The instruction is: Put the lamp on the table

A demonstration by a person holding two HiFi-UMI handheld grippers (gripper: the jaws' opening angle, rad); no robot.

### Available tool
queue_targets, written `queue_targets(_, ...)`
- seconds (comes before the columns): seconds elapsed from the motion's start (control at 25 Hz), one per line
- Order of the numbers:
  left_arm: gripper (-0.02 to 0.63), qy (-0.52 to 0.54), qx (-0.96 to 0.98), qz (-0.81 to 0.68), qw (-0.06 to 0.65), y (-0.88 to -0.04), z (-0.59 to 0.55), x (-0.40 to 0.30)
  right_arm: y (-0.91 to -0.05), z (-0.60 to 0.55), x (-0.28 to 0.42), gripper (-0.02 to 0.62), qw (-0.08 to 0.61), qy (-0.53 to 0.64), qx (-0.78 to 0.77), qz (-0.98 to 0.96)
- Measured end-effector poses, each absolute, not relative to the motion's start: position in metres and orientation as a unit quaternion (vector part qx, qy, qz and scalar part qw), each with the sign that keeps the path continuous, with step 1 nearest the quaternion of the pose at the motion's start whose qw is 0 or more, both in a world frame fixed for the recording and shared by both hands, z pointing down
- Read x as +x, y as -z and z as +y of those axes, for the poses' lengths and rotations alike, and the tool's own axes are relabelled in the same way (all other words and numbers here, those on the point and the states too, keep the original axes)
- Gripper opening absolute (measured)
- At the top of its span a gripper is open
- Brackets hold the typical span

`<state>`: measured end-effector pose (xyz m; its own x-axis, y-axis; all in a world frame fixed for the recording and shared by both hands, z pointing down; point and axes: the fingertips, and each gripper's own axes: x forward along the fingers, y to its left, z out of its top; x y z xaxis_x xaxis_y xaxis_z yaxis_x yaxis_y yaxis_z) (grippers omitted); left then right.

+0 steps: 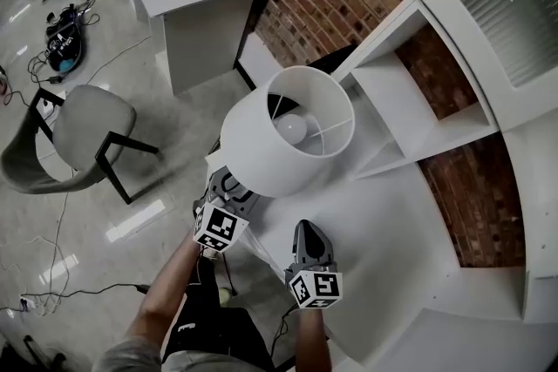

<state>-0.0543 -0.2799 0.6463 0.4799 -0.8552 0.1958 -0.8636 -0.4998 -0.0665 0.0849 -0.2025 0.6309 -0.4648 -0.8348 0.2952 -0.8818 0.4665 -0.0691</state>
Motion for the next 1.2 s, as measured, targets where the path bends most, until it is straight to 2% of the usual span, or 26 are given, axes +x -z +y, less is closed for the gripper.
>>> queue_targets(0.32, 0.222, -0.102, 0.849, -0.517, 0.046, -0.632, -0.233, -0.064, -0.606, -0.174, 0.087, 0.025, 0.102, -0.102, 0.500, -0.854)
queue_targets(0.64, 0.219, -0.073, 0.851, -0.519, 0.039, -0.575, -0.187, -0.058, -0.572, -0.147, 0.096, 0.025, 0.096, -0.086, 0.496, -0.859)
queue_targets(1.2, 0.155, -0.060, 0.859, -0.508, 0.038, -0.486, -0.111, -0.035, -0.488, -0.099, 0.122, 0.025, 0.048, -0.062, 0.513, -0.855)
